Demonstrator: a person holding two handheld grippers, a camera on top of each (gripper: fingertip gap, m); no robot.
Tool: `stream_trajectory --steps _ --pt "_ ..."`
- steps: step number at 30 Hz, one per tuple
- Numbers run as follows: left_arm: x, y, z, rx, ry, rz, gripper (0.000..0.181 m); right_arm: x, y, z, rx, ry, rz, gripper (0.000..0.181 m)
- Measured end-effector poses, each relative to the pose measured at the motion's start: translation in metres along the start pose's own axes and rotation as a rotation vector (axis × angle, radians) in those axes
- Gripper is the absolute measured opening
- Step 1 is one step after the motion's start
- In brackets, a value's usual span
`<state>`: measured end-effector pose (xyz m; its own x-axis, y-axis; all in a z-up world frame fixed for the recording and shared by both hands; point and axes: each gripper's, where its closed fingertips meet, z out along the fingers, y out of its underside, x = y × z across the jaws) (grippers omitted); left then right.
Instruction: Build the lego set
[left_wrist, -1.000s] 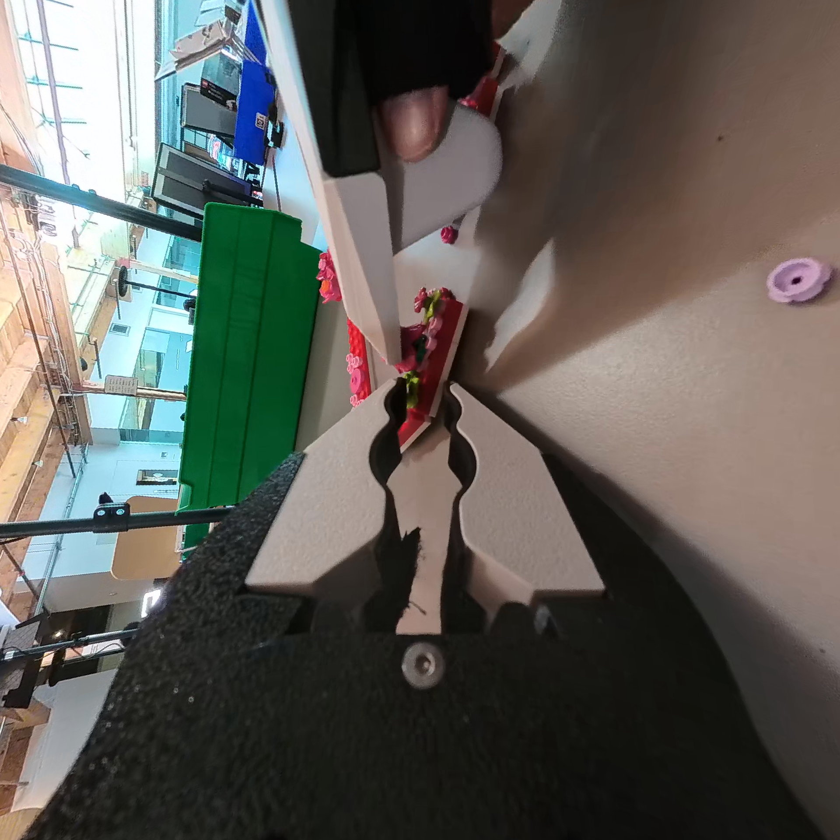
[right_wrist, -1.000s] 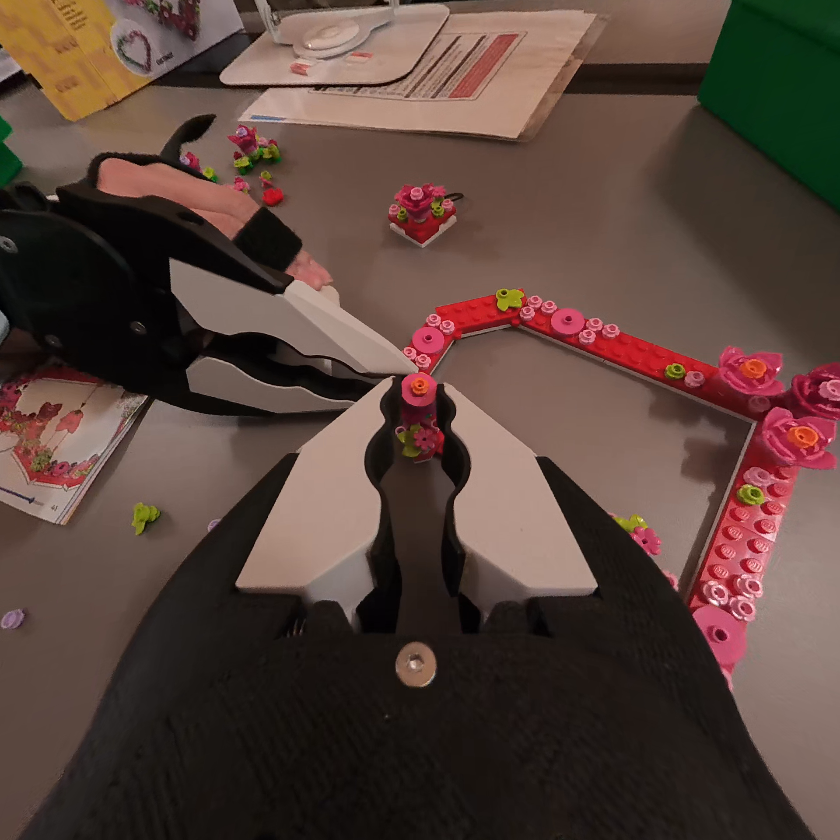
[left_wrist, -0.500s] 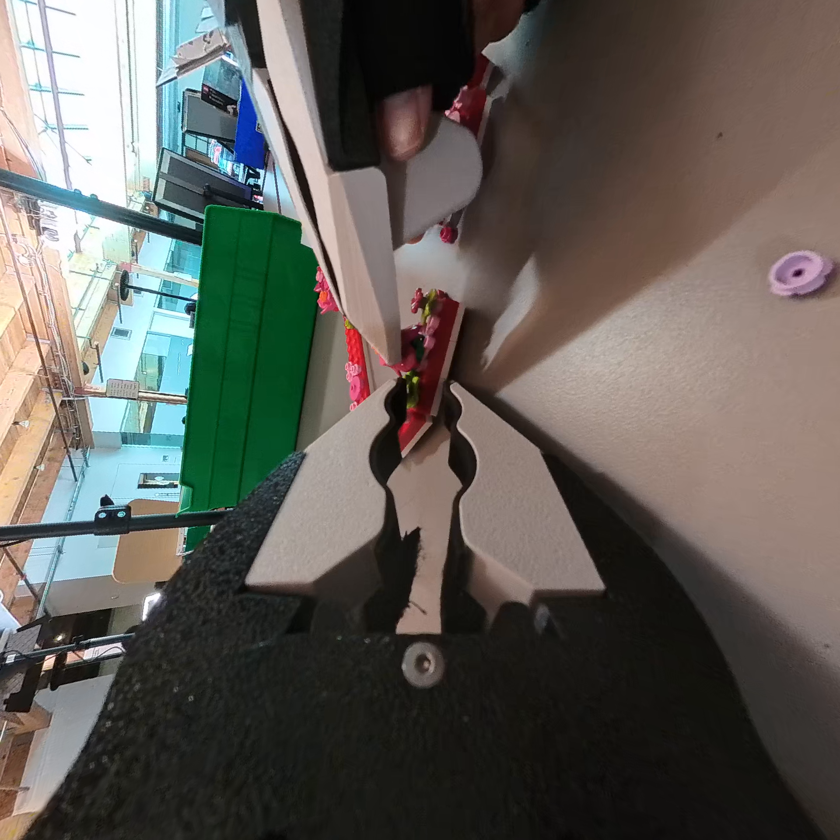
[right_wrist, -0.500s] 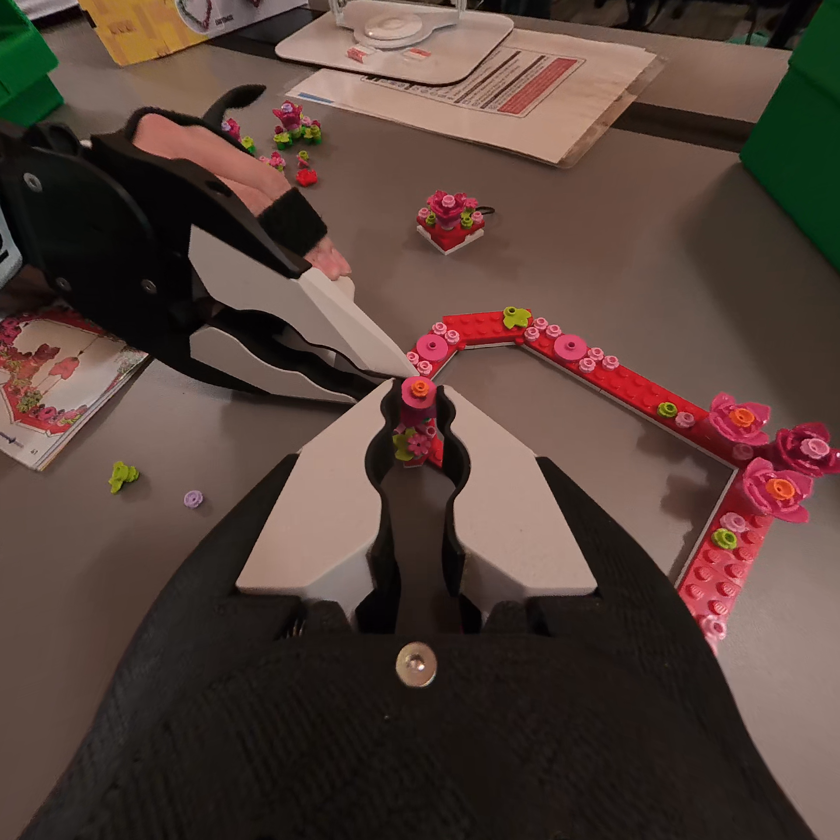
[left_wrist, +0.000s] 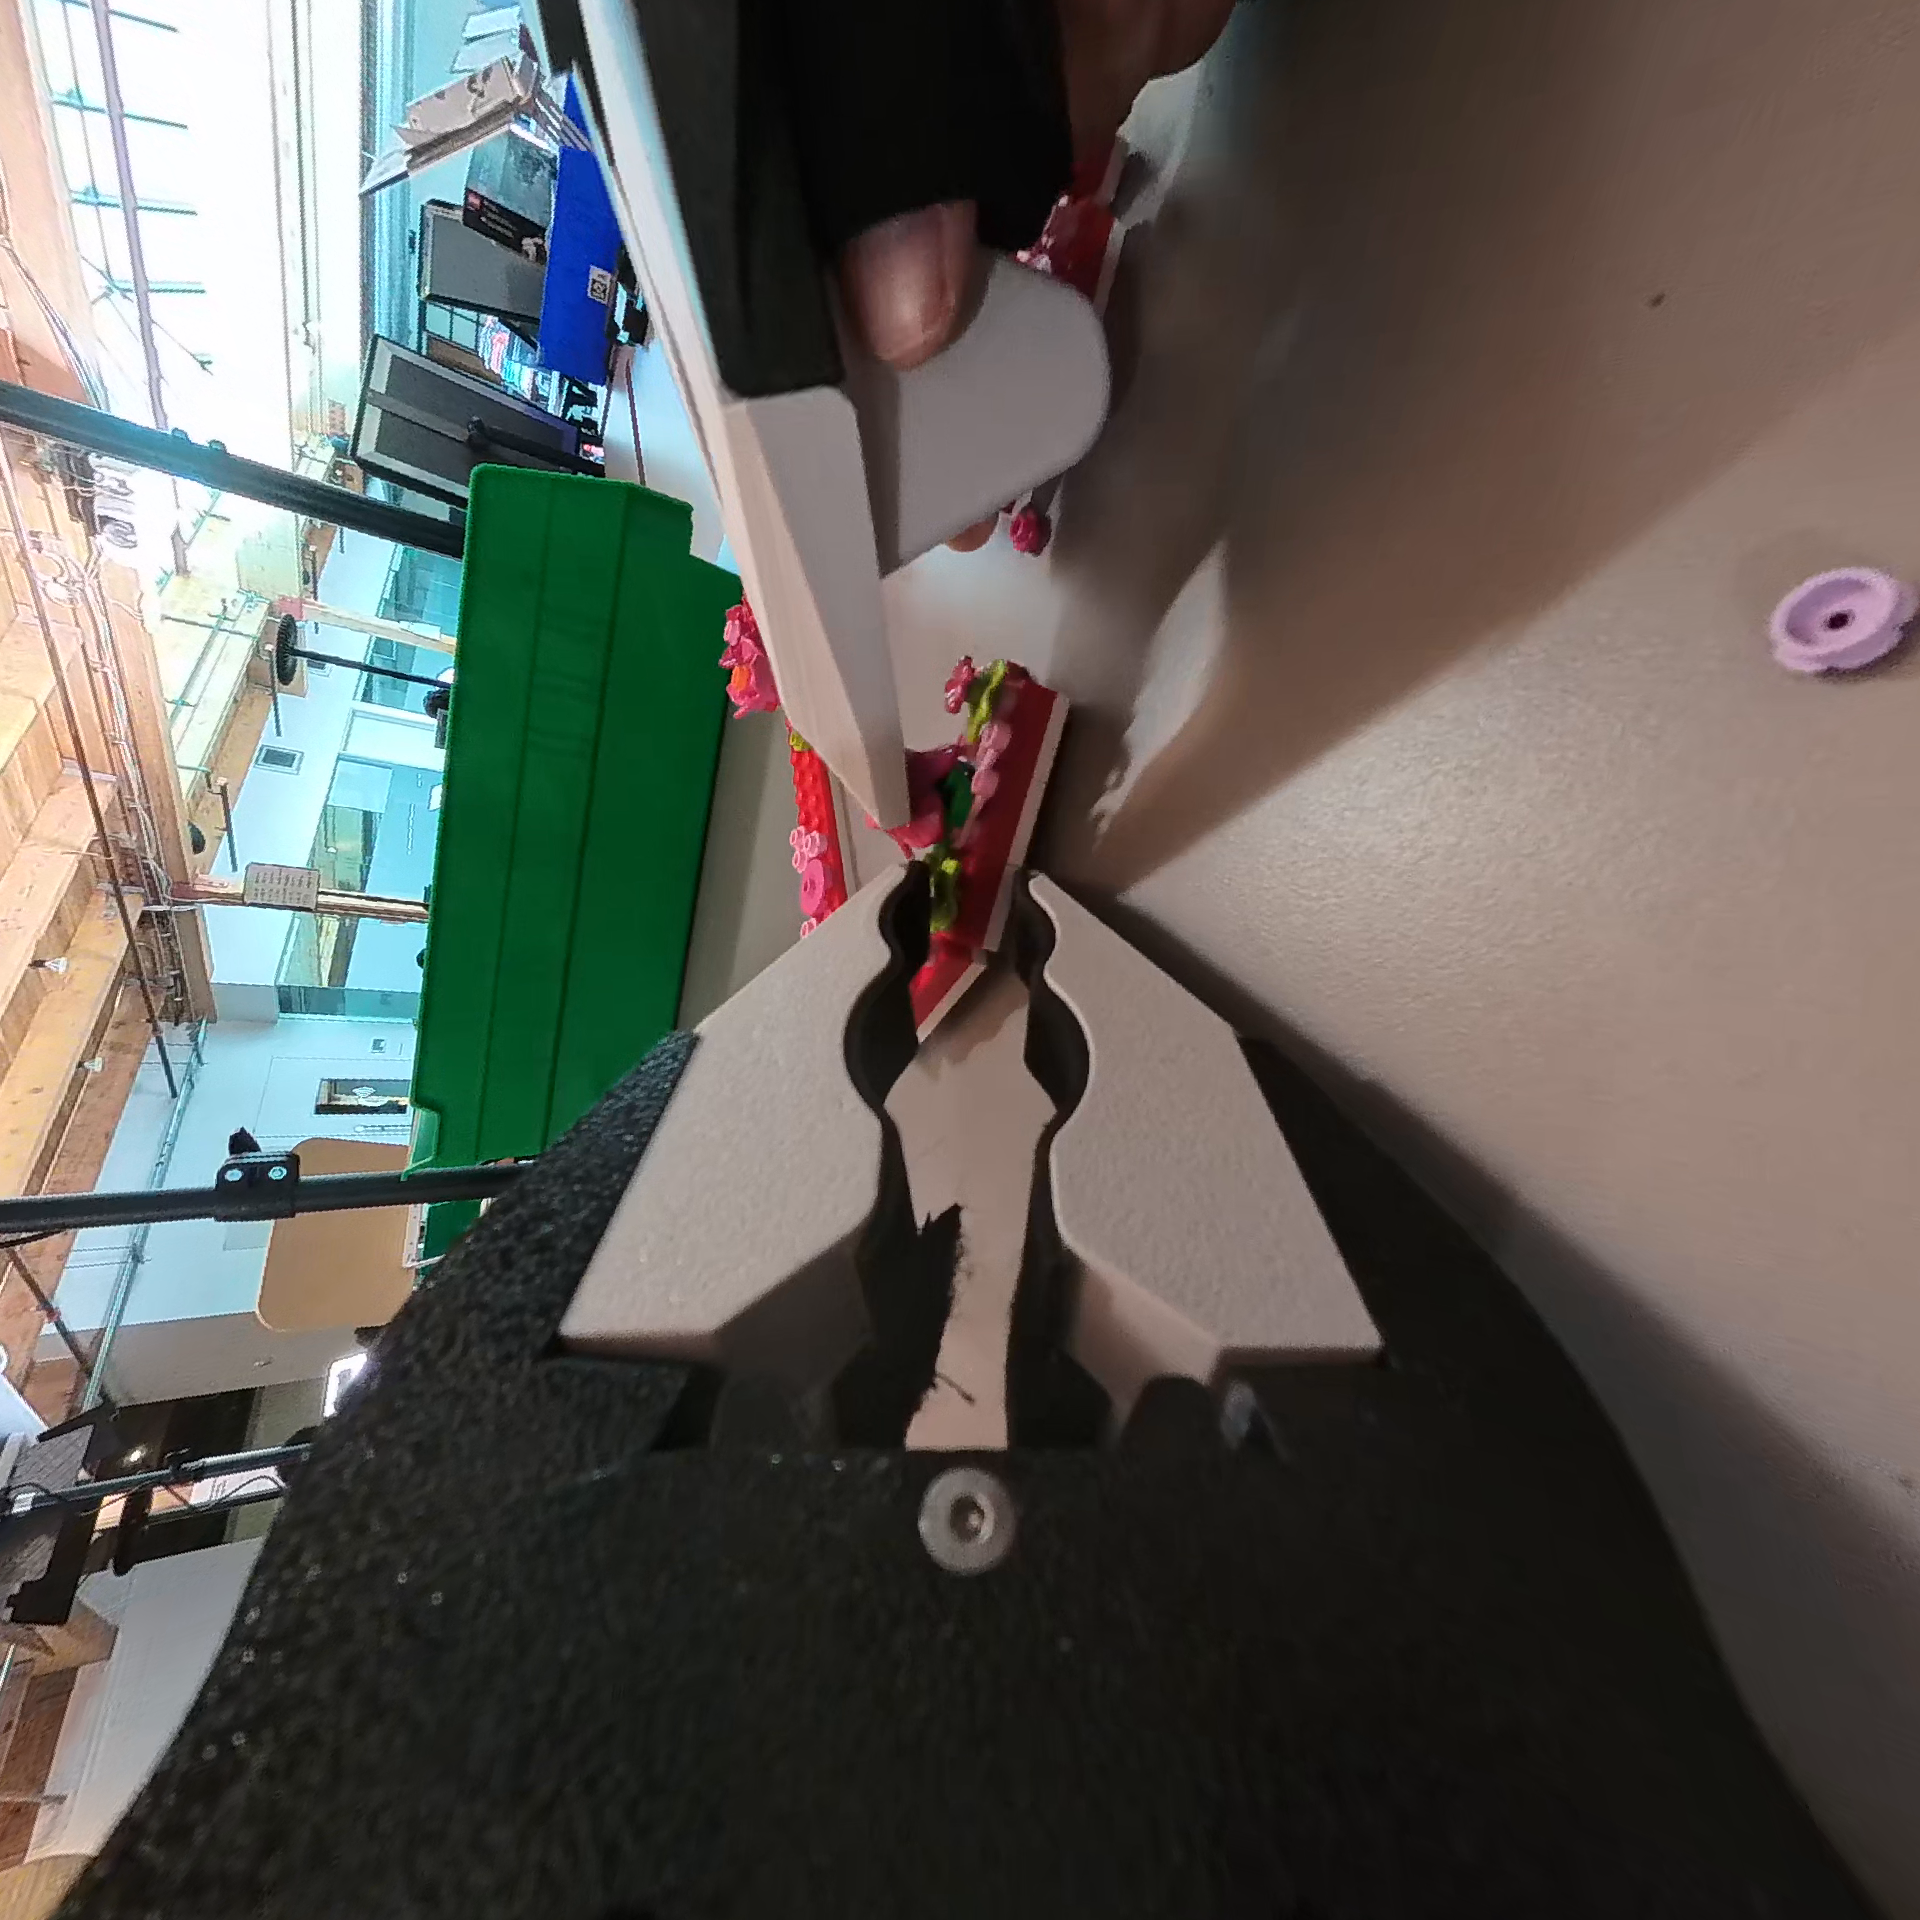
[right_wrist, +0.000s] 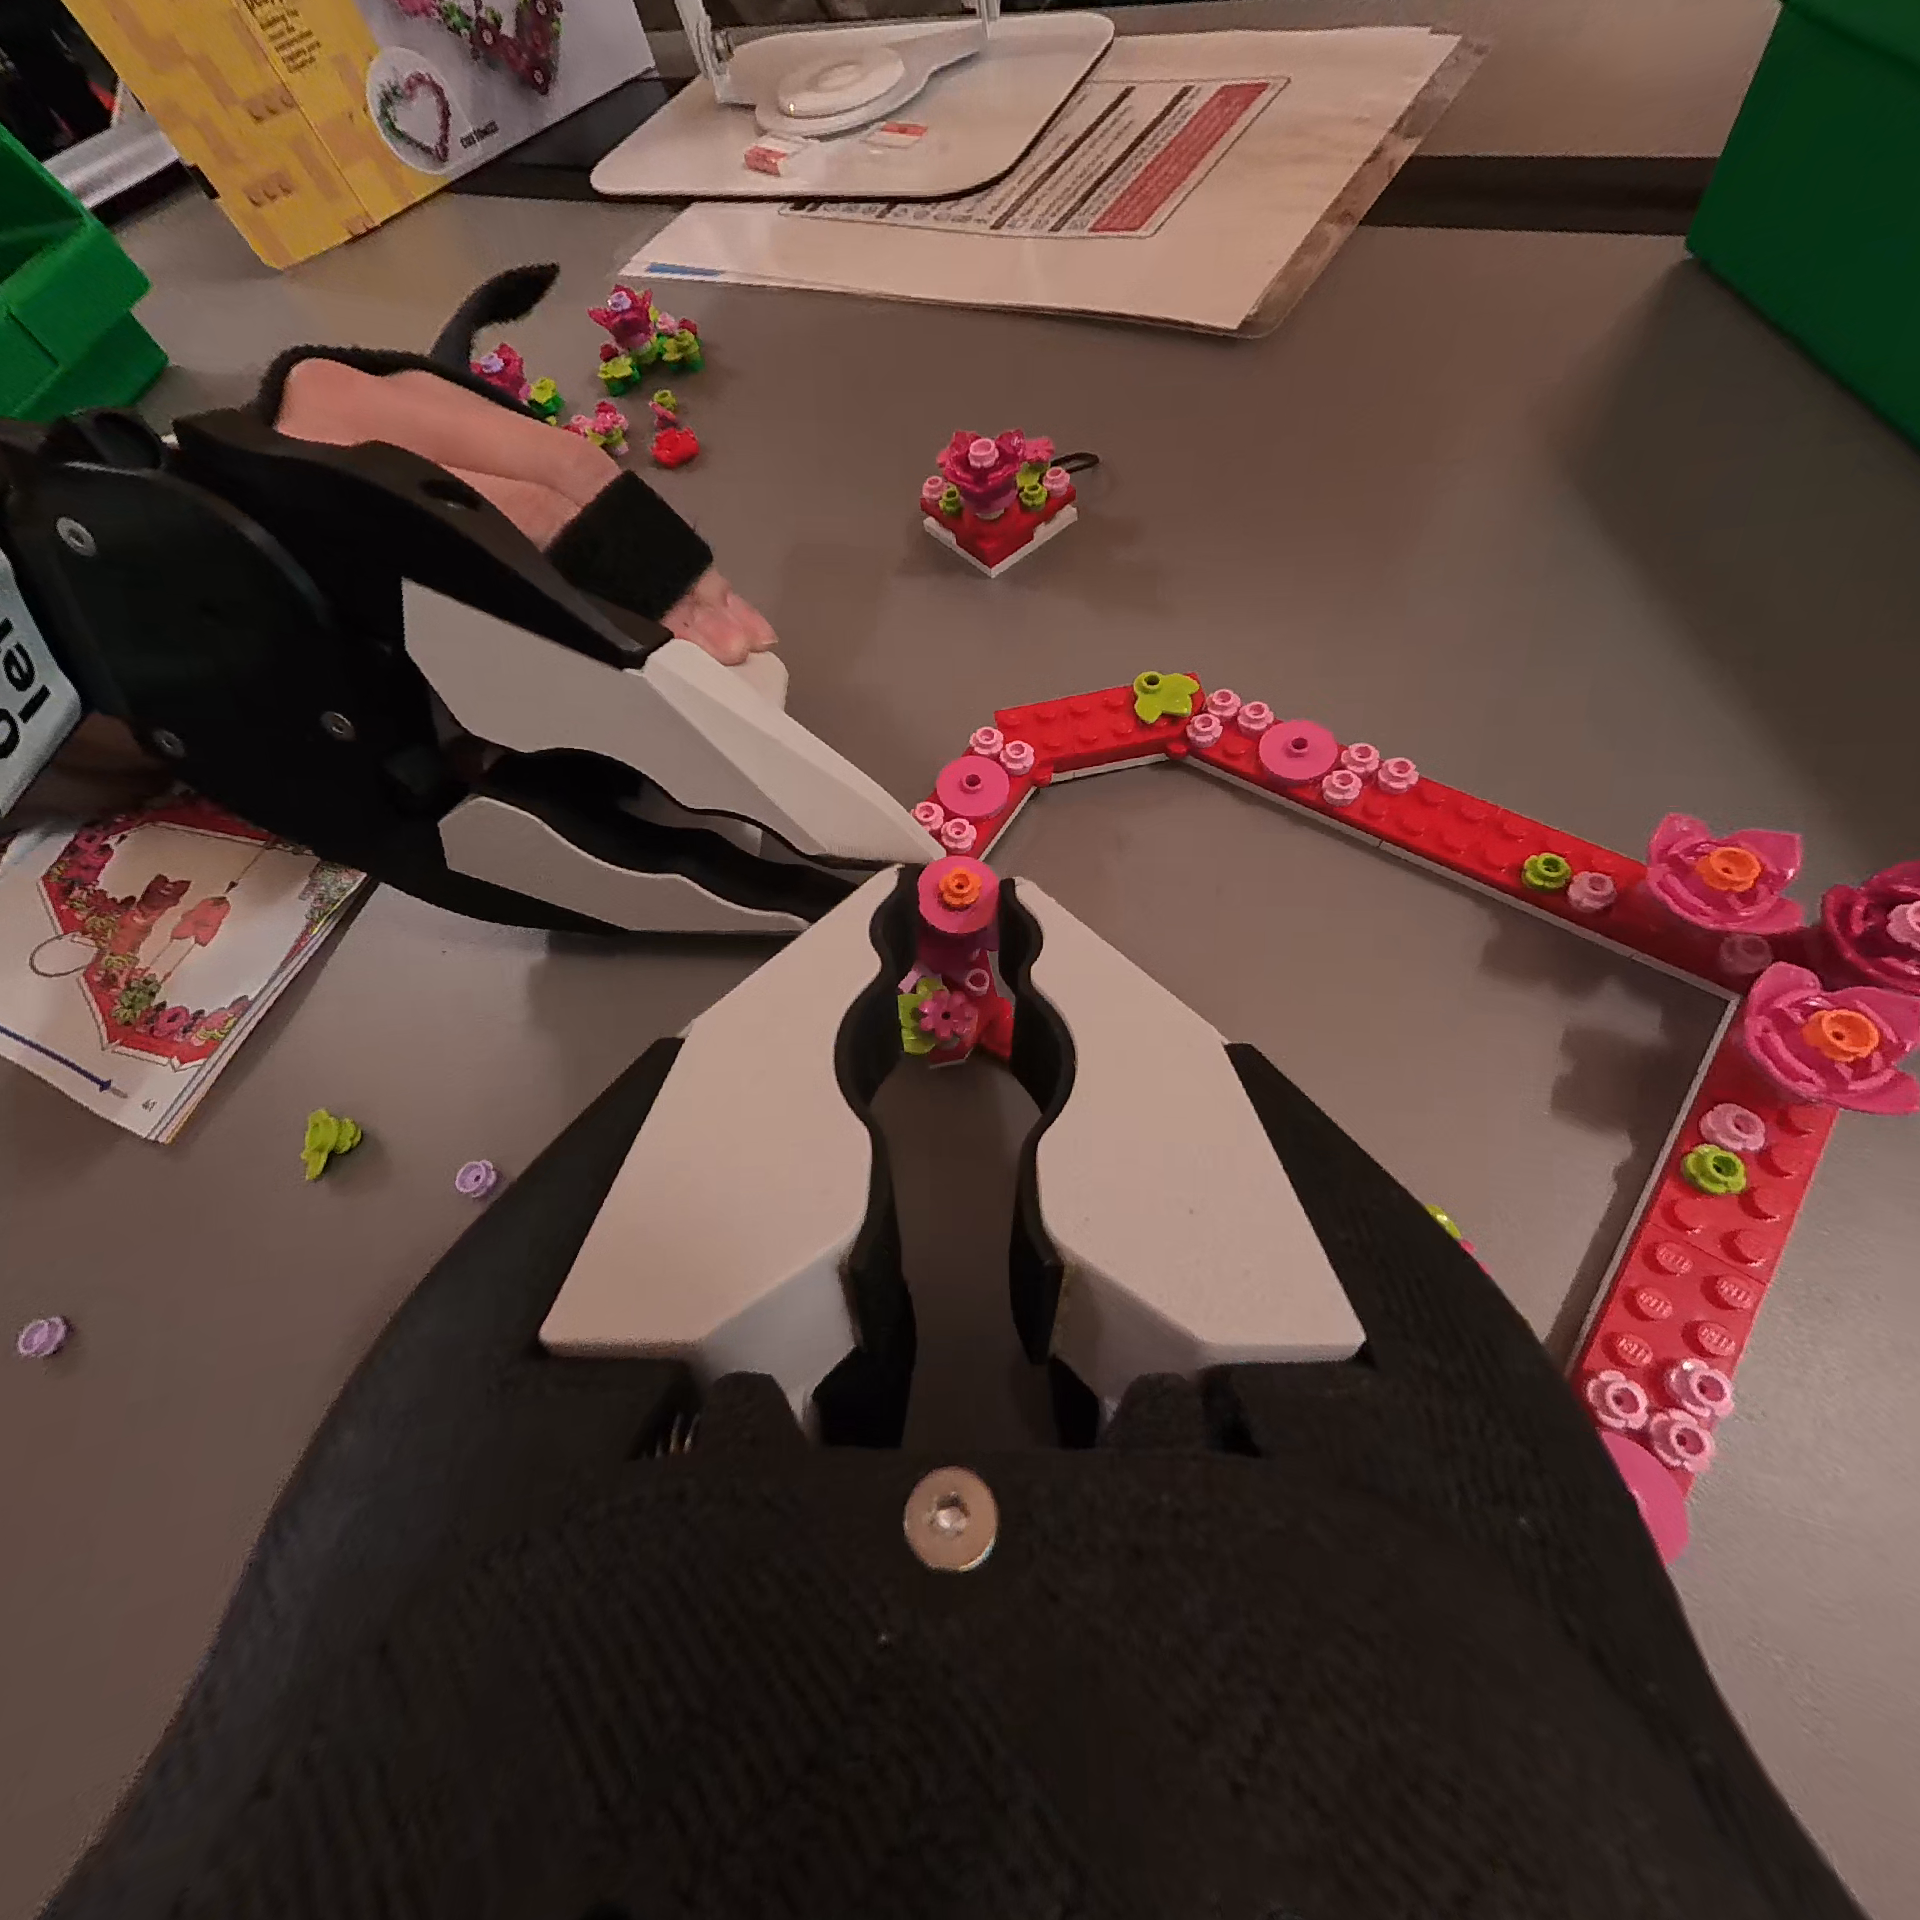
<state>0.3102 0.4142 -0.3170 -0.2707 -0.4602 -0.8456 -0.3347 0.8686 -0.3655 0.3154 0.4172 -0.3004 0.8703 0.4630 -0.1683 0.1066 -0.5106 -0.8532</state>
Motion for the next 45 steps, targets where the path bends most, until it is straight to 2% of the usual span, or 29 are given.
stream_trajectory --steps 11,20,28,36,45 --pt "0.0001 -0.0005 0.0 0.009 0.004 0.007 0.013 -0.0017 0.0024 -0.0022 -0.031 -0.067 -0.148 0.015" --pt "0.0002 -0.0008 -0.0002 0.015 0.006 0.012 0.013 -0.0027 0.0048 -0.0036 -0.176 -0.117 -0.248 0.014" --pt "0.0004 -0.0008 -0.0001 0.016 0.009 0.01 0.013 -0.0046 0.0054 -0.0031 -0.278 -0.25 -0.394 0.015" --pt "0.0005 -0.0004 -0.0001 0.018 0.017 0.003 0.013 -0.0051 0.0056 -0.0024 -0.305 -0.398 -0.49 0.015" --pt "0.0004 -0.0002 0.0001 0.014 0.019 -0.003 0.013 -0.0046 0.0058 -0.0021 -0.273 -0.339 -0.437 0.015"
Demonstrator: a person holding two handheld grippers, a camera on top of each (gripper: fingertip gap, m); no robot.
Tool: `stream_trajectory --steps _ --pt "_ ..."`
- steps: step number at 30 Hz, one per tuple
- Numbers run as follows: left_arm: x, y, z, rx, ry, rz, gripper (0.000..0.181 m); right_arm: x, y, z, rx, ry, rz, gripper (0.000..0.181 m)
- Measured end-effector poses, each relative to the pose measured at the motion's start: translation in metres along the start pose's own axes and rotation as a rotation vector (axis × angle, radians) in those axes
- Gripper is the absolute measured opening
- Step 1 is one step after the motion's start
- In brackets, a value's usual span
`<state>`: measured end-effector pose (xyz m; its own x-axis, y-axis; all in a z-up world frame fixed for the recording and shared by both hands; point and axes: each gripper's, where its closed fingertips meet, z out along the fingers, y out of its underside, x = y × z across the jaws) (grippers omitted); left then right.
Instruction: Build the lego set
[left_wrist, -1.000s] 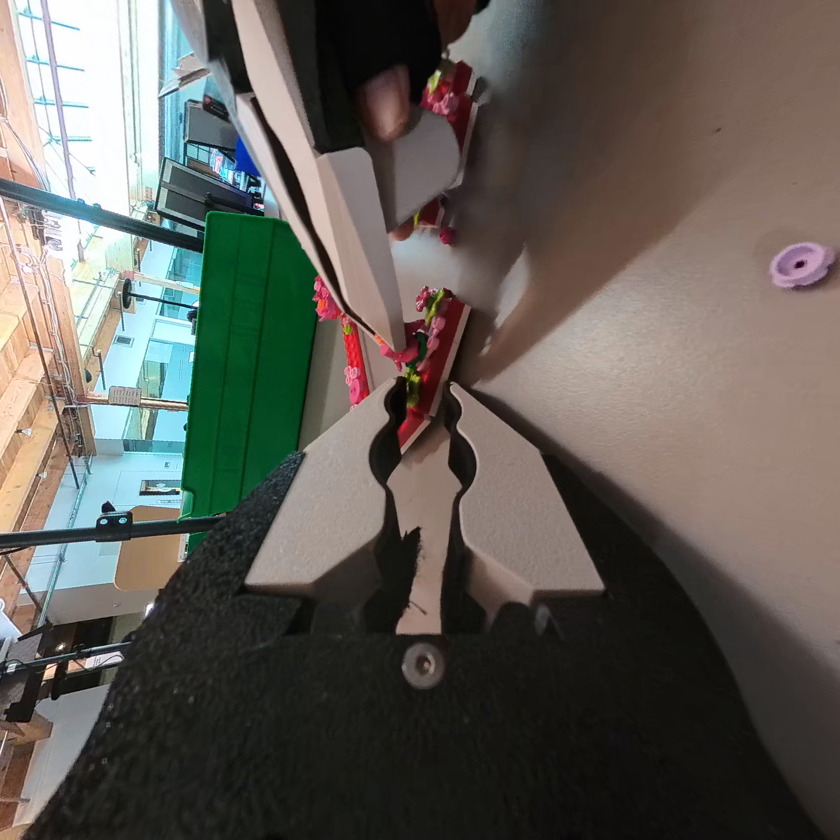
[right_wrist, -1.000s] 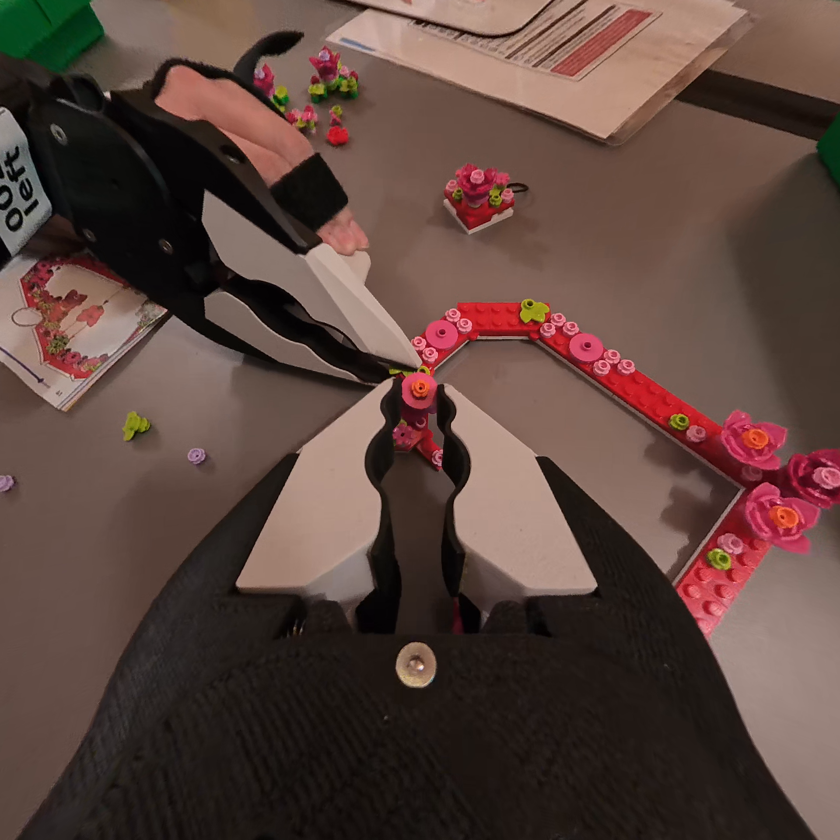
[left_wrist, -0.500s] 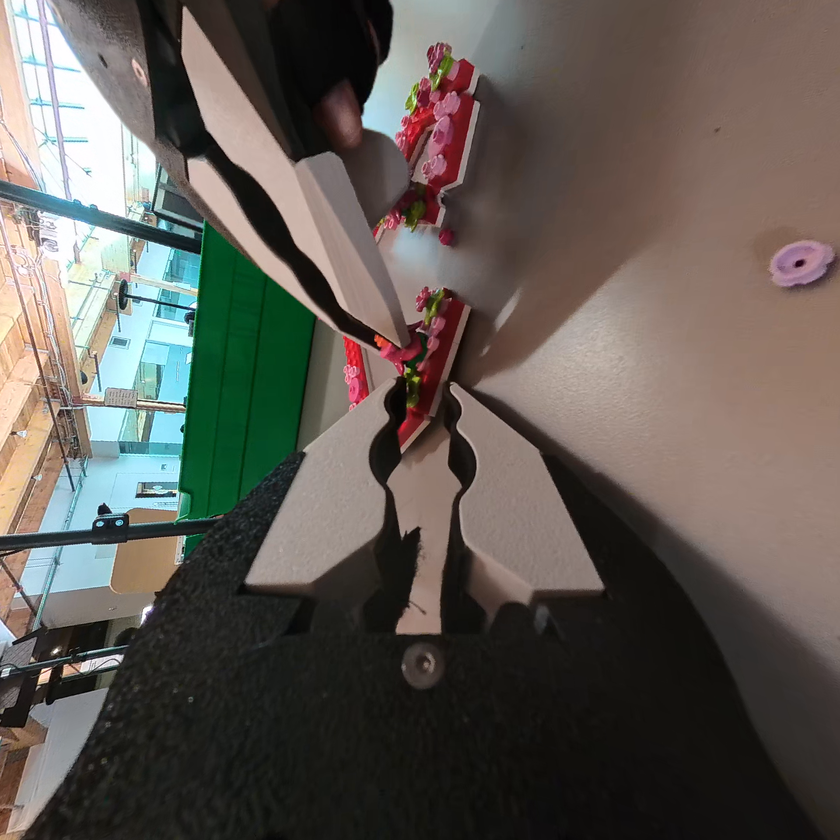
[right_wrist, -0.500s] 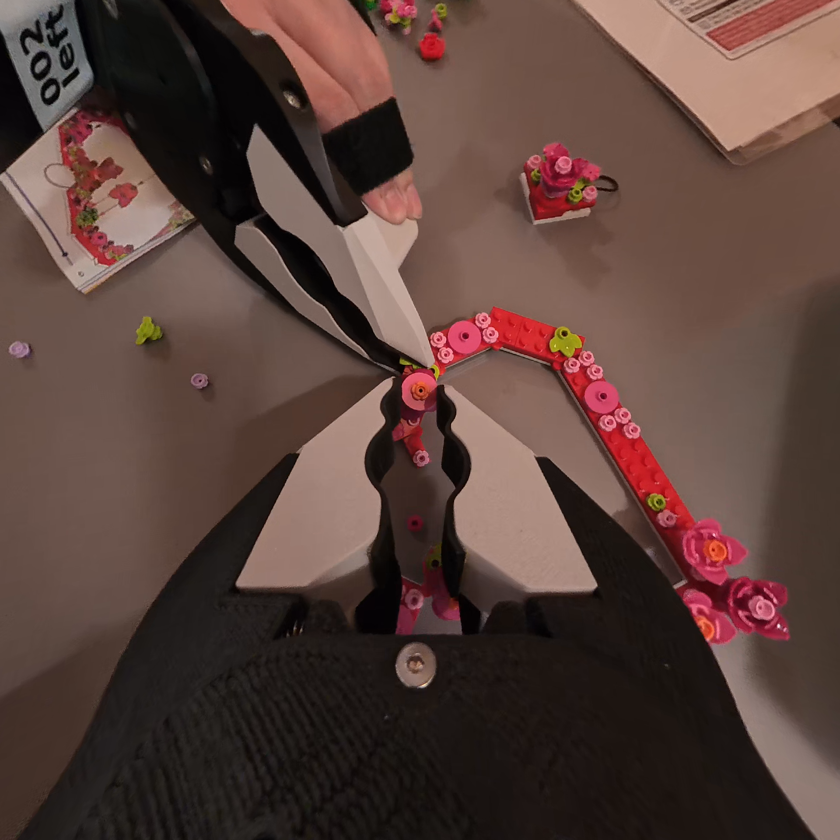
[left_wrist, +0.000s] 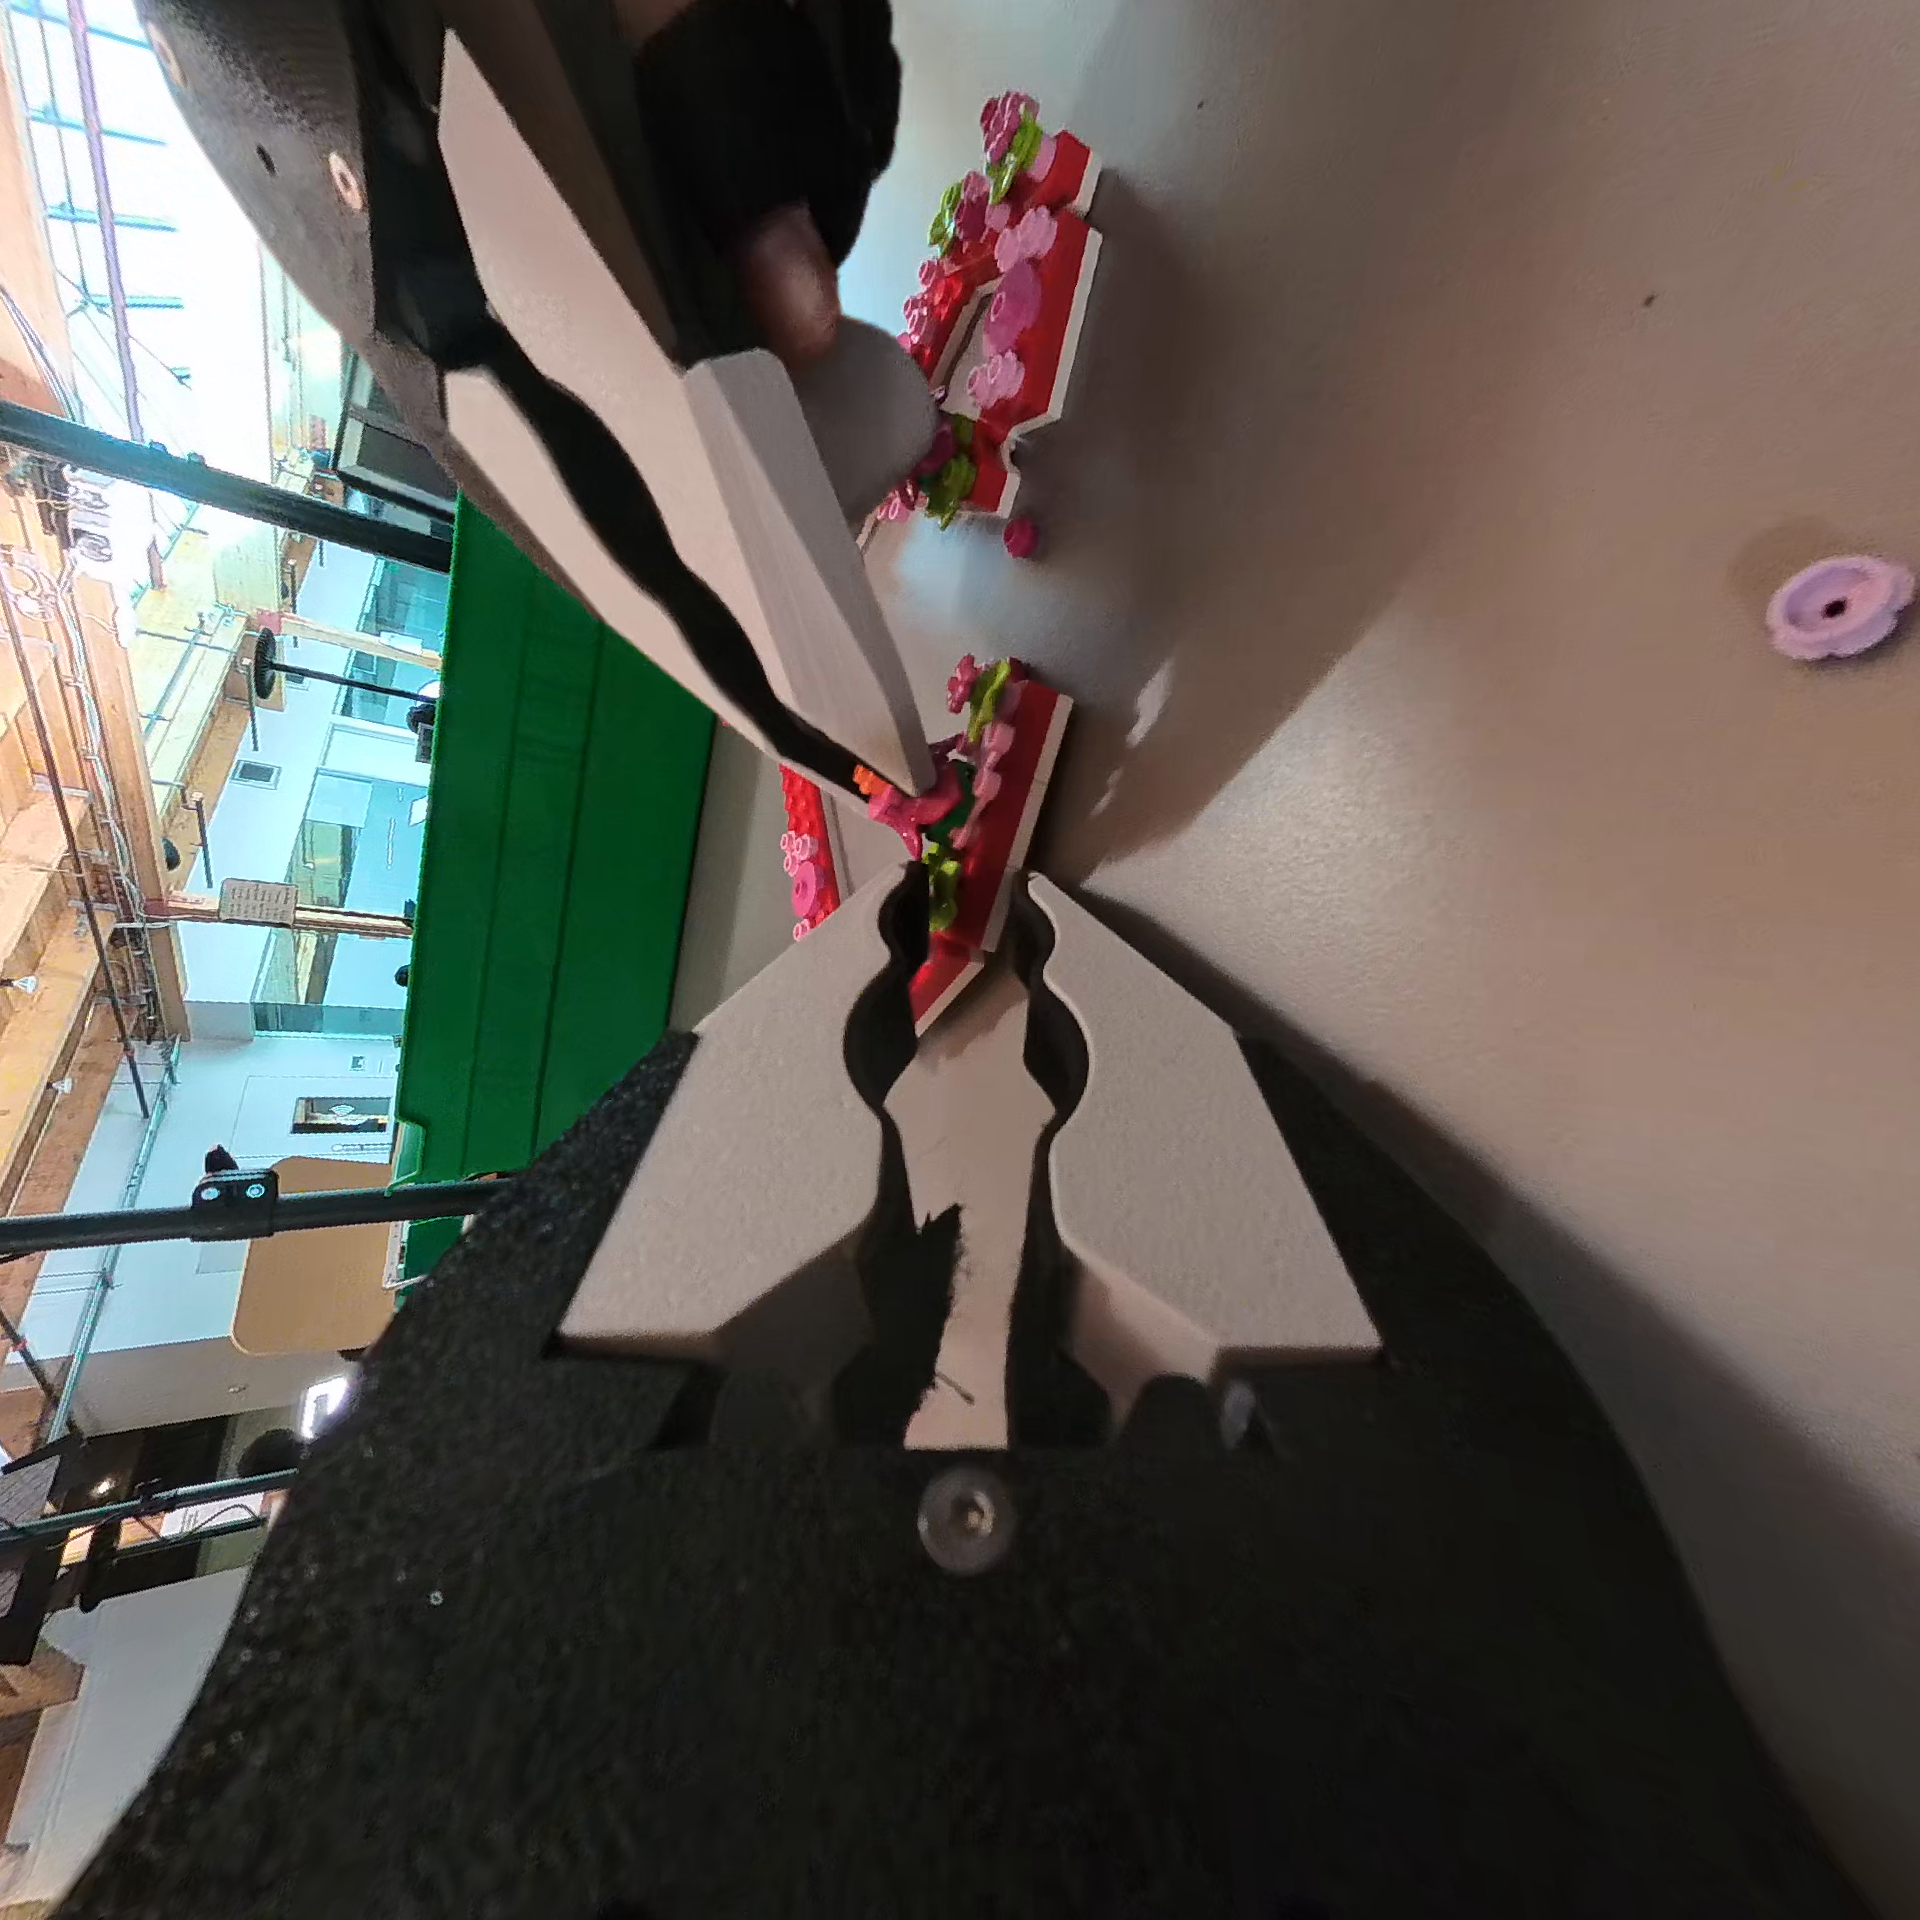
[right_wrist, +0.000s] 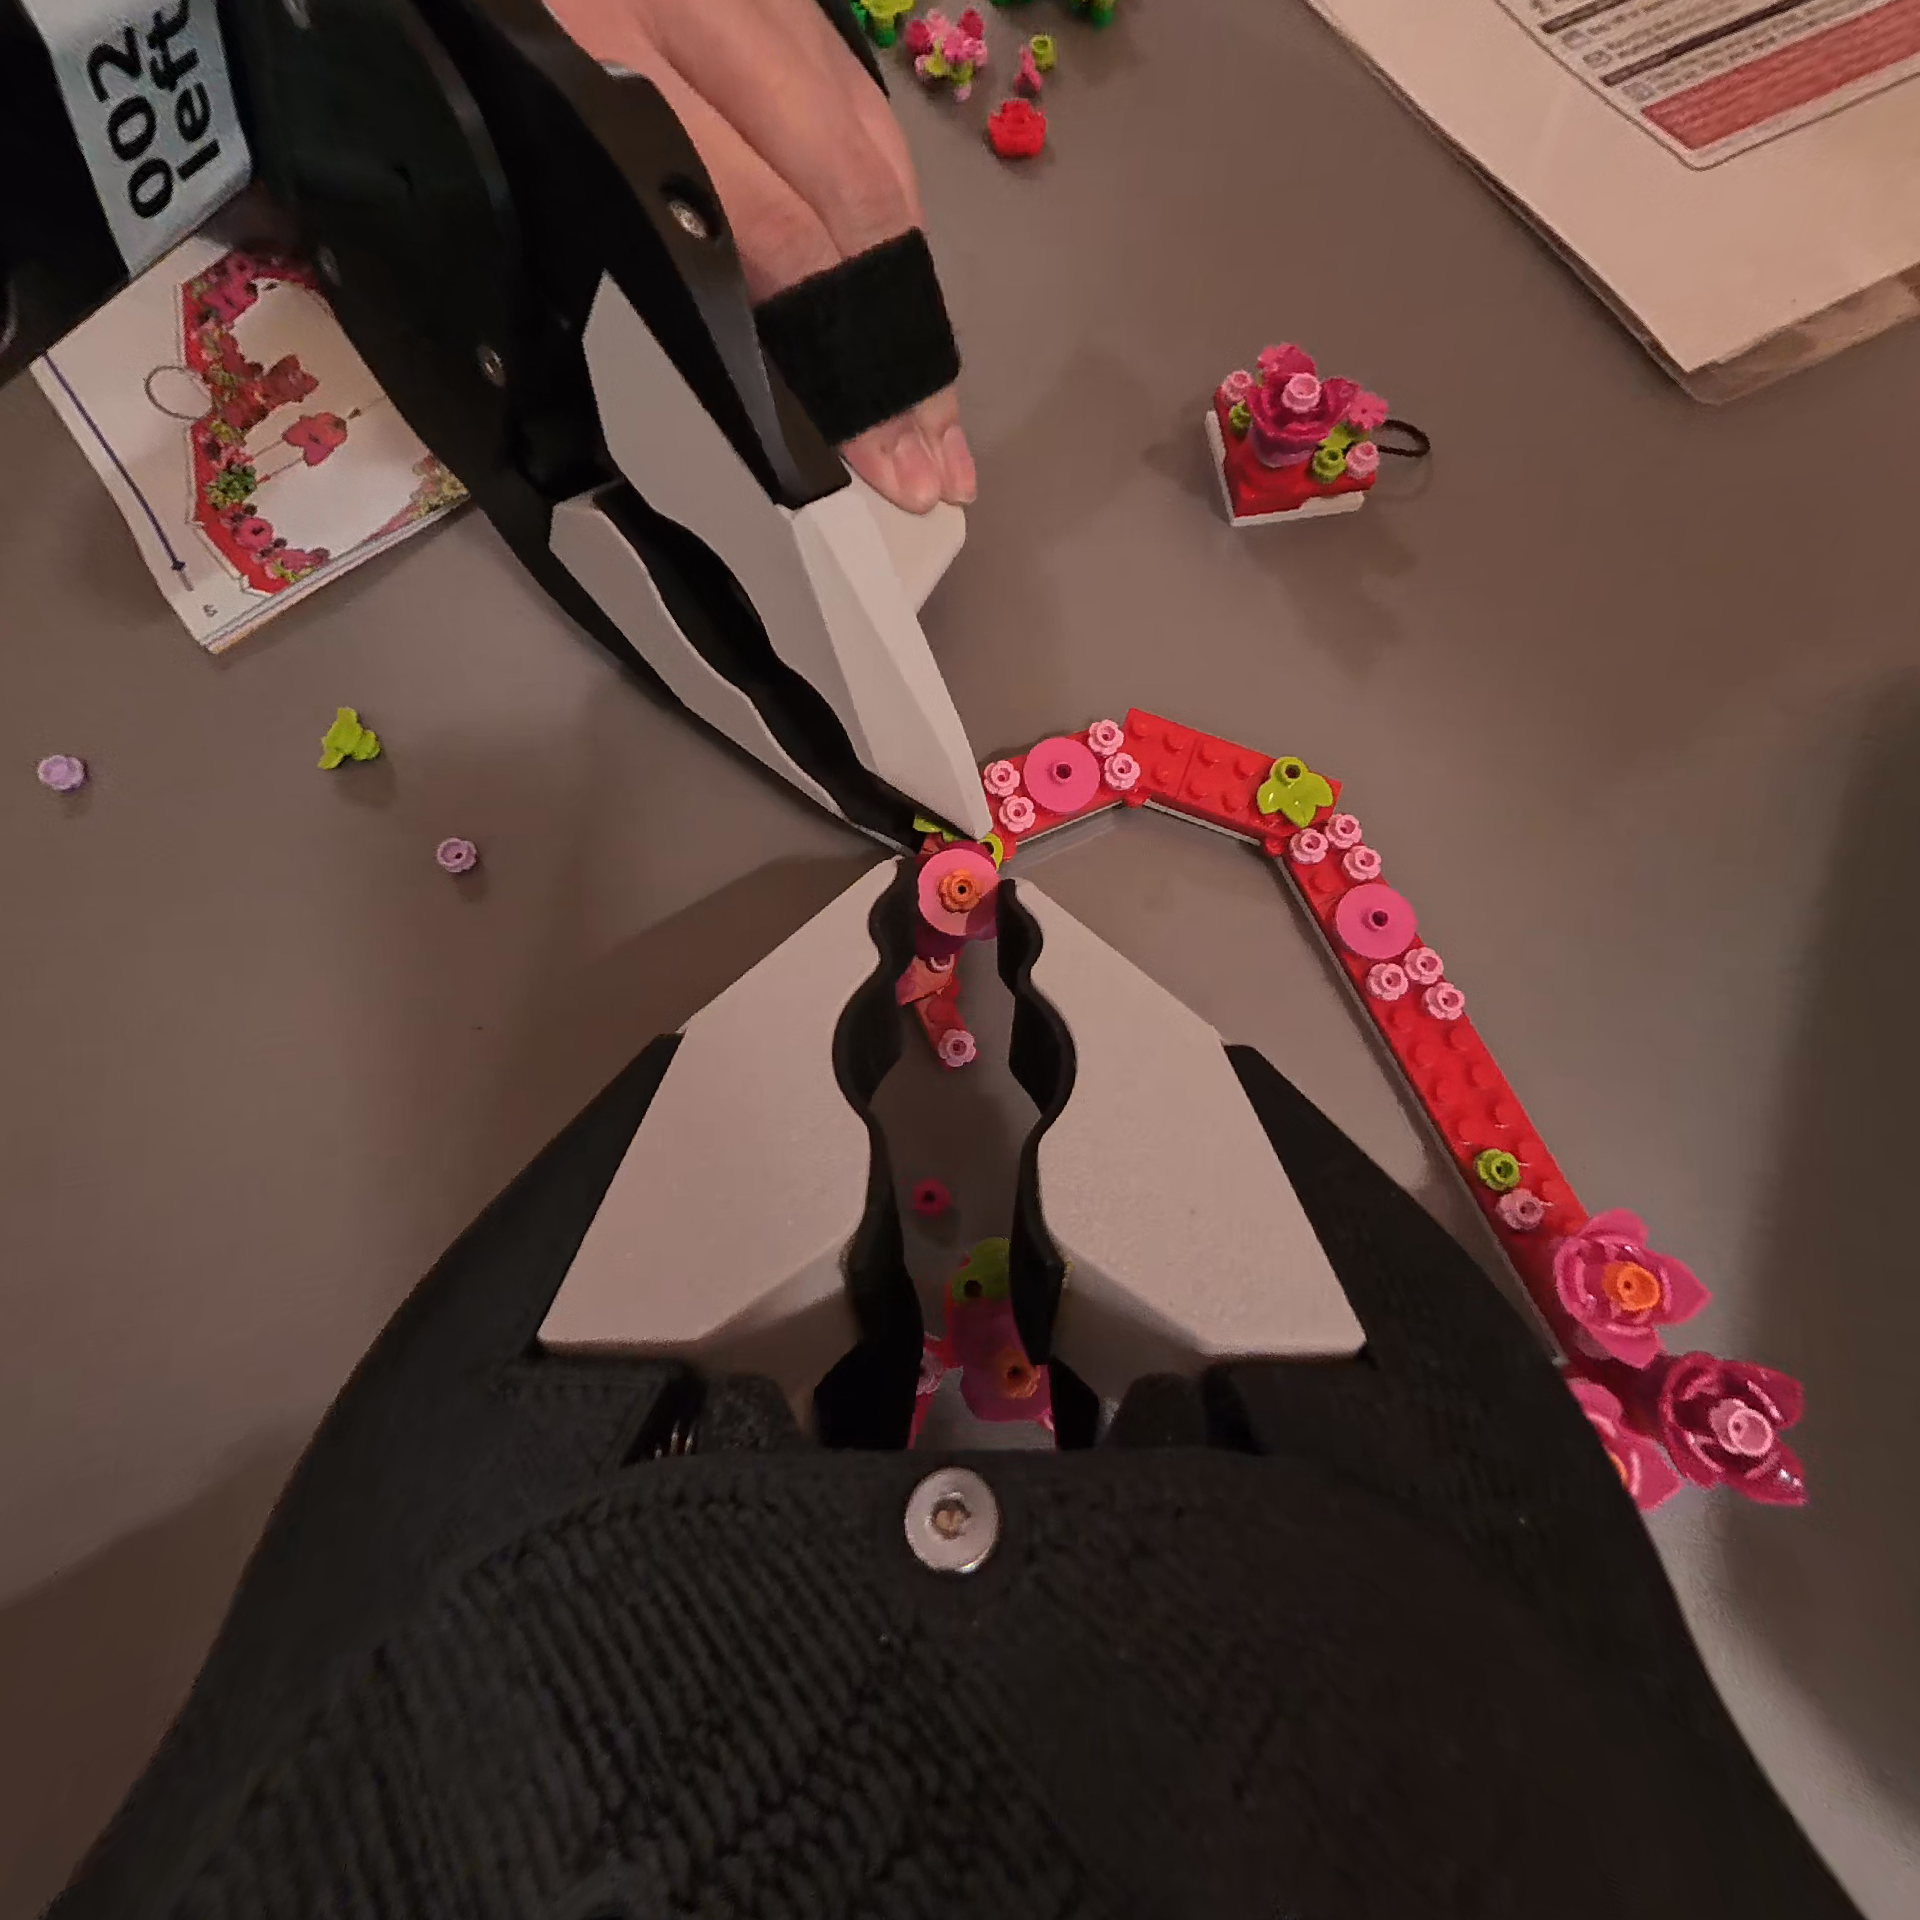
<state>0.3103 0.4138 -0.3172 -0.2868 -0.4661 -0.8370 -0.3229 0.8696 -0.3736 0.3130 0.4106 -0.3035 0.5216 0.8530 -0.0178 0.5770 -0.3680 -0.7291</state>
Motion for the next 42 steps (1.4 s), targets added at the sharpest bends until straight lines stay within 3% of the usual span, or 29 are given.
stream_trajectory --steps 10,21,42 --pt "-0.0002 -0.0001 0.0 -0.002 -0.005 0.006 0.013 0.0026 -0.0006 0.0005 0.032 0.198 0.025 0.015" --pt "-0.0001 -0.0003 0.0 0.004 -0.005 0.018 0.013 0.0002 -0.001 0.0004 0.0 0.044 -0.024 0.016" --pt "0.0 -0.0024 -0.0007 -0.009 -0.053 0.152 0.013 -0.0016 -0.0011 -0.0011 0.039 0.0 0.011 0.015"
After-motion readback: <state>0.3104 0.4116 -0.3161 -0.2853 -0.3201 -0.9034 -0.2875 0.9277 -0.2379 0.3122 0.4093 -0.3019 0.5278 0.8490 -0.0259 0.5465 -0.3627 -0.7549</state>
